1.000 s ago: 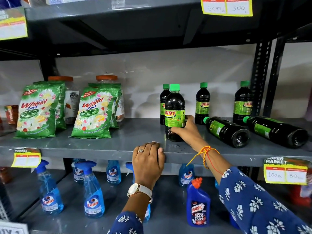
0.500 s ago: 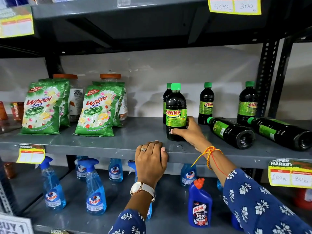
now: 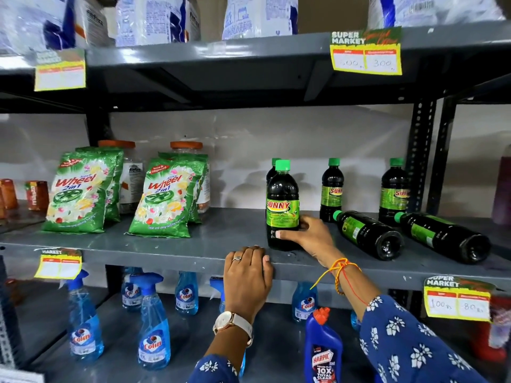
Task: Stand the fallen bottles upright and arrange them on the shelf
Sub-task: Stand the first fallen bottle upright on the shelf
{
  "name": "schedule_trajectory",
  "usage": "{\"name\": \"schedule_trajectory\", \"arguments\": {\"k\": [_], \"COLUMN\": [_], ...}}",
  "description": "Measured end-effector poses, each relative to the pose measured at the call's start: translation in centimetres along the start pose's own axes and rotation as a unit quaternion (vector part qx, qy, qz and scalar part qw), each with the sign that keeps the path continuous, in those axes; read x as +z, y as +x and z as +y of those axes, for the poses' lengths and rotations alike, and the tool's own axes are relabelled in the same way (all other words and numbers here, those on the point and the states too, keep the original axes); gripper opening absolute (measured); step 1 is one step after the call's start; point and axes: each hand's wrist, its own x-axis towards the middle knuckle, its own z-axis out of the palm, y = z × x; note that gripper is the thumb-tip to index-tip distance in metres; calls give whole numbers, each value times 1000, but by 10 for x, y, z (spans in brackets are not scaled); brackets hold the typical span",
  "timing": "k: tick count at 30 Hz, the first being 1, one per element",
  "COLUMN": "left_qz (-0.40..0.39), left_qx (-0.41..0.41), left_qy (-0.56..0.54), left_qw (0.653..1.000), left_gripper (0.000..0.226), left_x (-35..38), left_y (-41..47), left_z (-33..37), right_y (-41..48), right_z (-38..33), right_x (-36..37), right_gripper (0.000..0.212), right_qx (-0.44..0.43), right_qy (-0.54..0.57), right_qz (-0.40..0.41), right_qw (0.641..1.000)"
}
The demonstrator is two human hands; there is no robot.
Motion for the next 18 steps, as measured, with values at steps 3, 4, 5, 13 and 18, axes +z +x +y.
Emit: {"name": "schedule_trajectory", "arguments": {"k": [3, 4, 5, 13, 18], "left_qz": [-17, -23, -27, -44, -39], "left_qx": [-2, -2, 0, -6, 0], "left_qy": [6, 9, 14, 14, 5], "left_qw": [1000, 1000, 1000, 999, 999], "left_gripper": [37, 38, 38, 38, 35], "left_x": [-6, -8, -10, -18, -18], "left_y": [0, -1, 0, 0, 1], "left_z": [3, 5, 5, 9, 8], "right_y": [-12, -16, -19, -33, -34], "right_z": [-4, -6, -8, -12, -12], "right_x": [-1, -2, -3, -6, -8], "right_gripper": [48, 47, 46, 40, 37], "right_qx": [-13, -15, -17, -27, -21], "right_qy": [-7, -7, -8, -41, -30], "right_qz": [-6, -7, -7, -6, -18], "right_qw": [1000, 1000, 1000, 999, 999]}}
